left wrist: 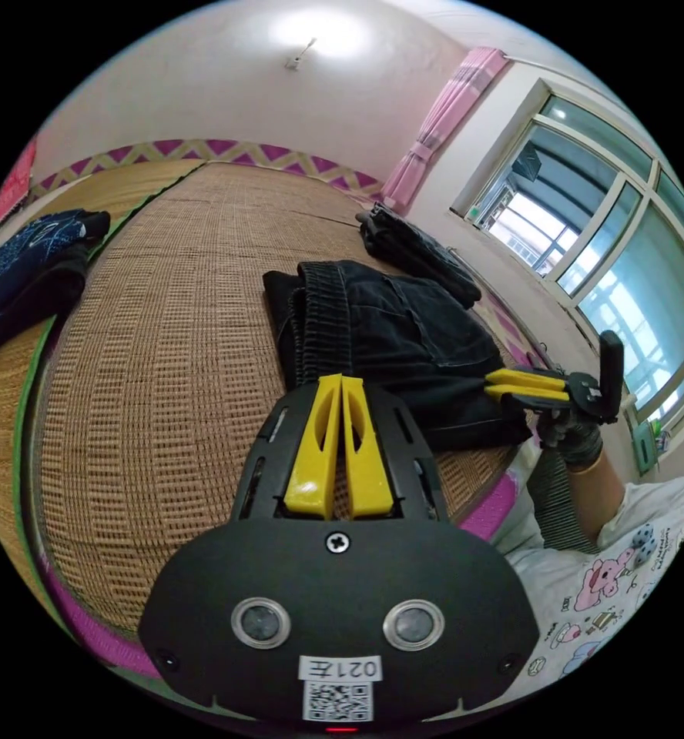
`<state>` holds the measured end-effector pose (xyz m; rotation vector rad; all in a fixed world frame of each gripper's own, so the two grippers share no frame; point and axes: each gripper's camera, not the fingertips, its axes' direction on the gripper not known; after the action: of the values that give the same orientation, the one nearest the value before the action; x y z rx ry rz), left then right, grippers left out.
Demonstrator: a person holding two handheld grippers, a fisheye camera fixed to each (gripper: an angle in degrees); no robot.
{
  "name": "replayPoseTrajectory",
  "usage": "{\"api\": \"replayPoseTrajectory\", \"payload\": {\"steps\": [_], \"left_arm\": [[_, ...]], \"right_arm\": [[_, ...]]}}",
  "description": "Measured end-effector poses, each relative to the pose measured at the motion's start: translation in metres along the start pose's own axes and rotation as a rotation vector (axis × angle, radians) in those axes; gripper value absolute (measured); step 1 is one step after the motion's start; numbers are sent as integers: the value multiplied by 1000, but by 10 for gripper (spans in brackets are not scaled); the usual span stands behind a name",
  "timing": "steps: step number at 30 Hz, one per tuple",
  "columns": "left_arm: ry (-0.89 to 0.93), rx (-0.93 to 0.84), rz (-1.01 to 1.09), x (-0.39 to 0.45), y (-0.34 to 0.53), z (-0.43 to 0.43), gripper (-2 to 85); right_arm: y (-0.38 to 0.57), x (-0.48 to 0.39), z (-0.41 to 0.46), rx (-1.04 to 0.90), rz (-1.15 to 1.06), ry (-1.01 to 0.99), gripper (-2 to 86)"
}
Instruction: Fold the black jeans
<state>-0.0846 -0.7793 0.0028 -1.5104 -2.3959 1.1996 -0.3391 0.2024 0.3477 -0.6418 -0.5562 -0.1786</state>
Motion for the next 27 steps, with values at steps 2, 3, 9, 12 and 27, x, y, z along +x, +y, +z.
{"api": "replayPoseTrajectory", "payload": {"steps": [2,3,9,12,27], "left_arm": [[-1,-2,-2,1,-4,-3,-9],[1,-2,-4,1,-7,-5,-9],[38,-1,-31,-3,-20,-17,-9],[27,3,-32,0,-26,-24,-9],[117,73,-94,-17,-51,-77,-5]], "right_arm": [[30,16,-9,30,47,-81,54],[35,19,-13,30,53,-90,51],[80,42,-58,-17,102,-148,60],[100,65,-93,120,211,-132,78],[88,129,-133,81,261,-257,11]]}}
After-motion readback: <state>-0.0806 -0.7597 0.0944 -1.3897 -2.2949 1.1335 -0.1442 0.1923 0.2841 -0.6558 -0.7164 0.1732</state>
